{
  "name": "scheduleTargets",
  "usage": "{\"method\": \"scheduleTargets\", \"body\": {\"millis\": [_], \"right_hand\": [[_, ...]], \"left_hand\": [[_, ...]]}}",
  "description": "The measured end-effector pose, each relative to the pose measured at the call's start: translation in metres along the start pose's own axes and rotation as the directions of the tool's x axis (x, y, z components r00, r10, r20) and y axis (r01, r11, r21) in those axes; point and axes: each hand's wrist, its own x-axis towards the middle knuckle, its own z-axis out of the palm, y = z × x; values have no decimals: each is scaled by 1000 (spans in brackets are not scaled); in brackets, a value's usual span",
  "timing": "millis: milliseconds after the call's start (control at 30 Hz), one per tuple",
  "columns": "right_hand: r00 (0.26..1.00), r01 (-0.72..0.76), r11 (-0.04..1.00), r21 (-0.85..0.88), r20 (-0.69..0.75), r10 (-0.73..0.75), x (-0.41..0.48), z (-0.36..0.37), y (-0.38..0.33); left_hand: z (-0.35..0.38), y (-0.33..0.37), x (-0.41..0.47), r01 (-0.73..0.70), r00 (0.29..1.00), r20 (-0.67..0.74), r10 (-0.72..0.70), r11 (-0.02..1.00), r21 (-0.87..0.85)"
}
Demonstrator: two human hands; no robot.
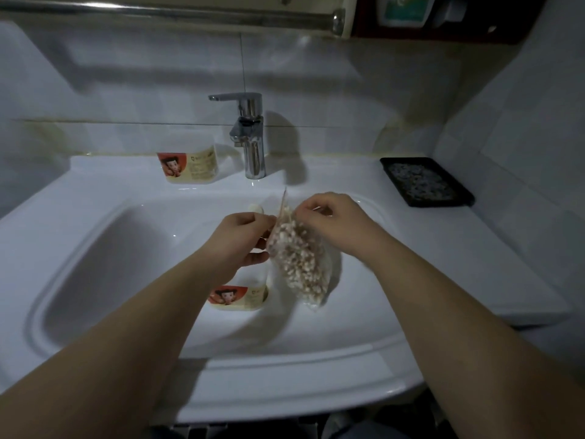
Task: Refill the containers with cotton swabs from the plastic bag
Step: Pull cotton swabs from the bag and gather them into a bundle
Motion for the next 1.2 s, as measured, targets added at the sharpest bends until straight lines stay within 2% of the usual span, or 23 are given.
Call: {"method": "scheduleTargets", "body": {"millis": [133, 267, 500, 667, 900, 1000, 1133, 1200], "right_hand": [[1000, -17, 1000, 11, 12, 17, 3, 5, 4], [999, -18, 1000, 4, -36, 18, 10, 9, 6], [998, 13, 1000, 7, -57, -13, 10, 11, 4], [998, 23, 999, -35, -55, -25, 10, 11, 5], [997, 79, 996, -44, 9, -79, 0, 9, -2], [997, 76, 996, -49, 21, -75, -1, 8, -3], [999, 52, 996, -74, -2, -52, 2, 8, -3], [999, 45, 994, -97, -13, -46, 2, 7, -3]], "left_hand": [[1, 2, 2, -15, 1000, 2, 15, 999, 31], [3, 4, 3, -6, 999, 35, 4, 998, 59], [8, 10, 2, -160, 987, 17, 159, 977, 141], [6, 12, -1, -182, 983, -3, 186, 966, 184], [3, 11, 1, -272, 939, -81, 335, 865, 422], [2, 11, 4, -252, 949, -65, 309, 863, 438], [0, 11, 8, -166, 981, -48, 190, 934, 315], [0, 10, 10, -148, 986, -25, 164, 939, 310]]}}
